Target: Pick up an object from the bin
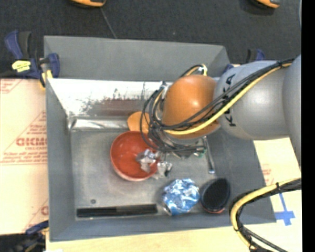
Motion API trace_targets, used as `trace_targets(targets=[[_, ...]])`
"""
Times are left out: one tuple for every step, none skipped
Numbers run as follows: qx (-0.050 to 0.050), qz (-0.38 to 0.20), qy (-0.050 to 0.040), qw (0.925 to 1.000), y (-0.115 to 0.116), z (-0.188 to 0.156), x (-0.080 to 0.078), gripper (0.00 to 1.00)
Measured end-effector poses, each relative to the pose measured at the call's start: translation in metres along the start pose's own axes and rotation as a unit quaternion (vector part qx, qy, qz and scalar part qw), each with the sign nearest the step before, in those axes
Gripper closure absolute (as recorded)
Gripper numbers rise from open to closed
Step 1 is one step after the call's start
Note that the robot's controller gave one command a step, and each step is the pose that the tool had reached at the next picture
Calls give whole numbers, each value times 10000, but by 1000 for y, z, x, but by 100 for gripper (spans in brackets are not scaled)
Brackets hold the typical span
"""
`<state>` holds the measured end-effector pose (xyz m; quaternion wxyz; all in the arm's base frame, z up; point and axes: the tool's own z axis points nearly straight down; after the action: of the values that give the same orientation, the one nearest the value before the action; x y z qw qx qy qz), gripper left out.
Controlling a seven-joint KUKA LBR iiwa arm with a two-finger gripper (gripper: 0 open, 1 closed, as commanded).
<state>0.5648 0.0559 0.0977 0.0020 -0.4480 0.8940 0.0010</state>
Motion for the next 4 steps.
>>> trace_targets(targets=[[-1, 0, 0, 10000, 0, 0, 0, 100], [-2, 2, 1, 10000, 0, 0, 0, 100], [-3, 2, 1, 10000, 0, 0, 0, 100], [-4, 4, 1, 10000, 0, 0, 0, 100]])
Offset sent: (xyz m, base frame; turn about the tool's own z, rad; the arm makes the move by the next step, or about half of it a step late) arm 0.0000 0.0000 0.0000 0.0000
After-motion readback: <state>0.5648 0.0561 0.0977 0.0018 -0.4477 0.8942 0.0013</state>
